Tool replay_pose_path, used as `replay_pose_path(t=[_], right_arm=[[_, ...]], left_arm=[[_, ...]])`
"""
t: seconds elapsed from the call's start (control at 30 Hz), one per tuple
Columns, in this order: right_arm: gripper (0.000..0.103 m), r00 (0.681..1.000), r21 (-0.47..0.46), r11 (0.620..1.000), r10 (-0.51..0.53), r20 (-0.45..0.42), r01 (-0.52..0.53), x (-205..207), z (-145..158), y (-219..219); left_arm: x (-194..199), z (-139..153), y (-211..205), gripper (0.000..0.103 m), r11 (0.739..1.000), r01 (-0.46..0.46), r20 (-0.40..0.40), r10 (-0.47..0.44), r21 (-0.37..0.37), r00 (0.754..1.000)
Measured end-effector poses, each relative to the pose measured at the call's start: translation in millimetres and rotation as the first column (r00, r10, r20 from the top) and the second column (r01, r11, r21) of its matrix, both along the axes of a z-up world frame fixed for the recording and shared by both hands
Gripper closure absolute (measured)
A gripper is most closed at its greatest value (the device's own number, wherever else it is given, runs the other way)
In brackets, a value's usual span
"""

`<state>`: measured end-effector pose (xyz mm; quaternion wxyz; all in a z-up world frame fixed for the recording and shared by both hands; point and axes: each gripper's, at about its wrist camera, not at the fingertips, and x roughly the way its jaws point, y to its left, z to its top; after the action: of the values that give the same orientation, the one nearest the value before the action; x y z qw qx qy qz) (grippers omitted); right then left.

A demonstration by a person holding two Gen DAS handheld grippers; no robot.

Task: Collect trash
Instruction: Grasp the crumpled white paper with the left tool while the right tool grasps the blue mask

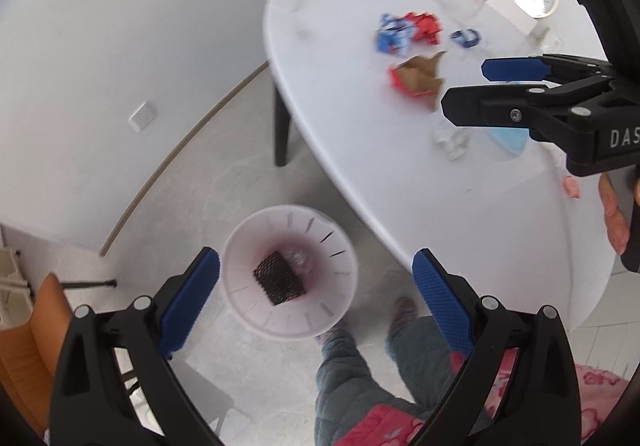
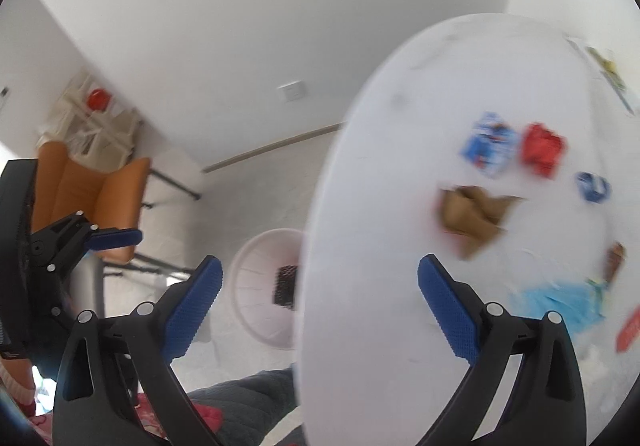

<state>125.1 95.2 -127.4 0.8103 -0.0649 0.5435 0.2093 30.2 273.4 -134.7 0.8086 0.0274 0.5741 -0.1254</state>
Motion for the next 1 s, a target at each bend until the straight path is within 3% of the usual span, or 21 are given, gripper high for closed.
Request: replay_pose_path(t=[0.17,0.43,0.77,0.87,1.0], right_arm=[[0.002,0.991,-0.036,0.991,-0.132,-0.003,0.132,16.4,4.0,-83.8],[0.002,0.984,-0.076,0.983,-0.173,-0.041,0.17,19.5,-18.6,-170.1],[0.002,0.984,-0.064,0.987,-0.151,-0.094,0.146,29.1,-57.6,-197.6],[0.002,0.984,-0.064,0.988,-0.145,-0.102,0.139,31.8,-64.8,-198.8],[0.004,0.985,-0.08,0.989,-0.133,-0.109,0.124,35.8,-71.6,-198.4]], left_arm=[[27.6,2.3,-66.6,0.008,0.998,0.058,0.012,-0.058,0.0,0.998],[56.6,-25.8,-155.6,0.008,0.999,0.033,-0.018,-0.033,-0.012,0.999],[94.7,-75.2,-199.1,0.009,0.999,-0.027,-0.057,0.029,0.031,0.998],[101.0,-82.9,-202.2,0.012,0.998,-0.05,-0.063,0.052,0.031,0.997],[105.7,-91.3,-204.9,0.025,0.998,-0.062,-0.09,0.064,0.032,0.994]])
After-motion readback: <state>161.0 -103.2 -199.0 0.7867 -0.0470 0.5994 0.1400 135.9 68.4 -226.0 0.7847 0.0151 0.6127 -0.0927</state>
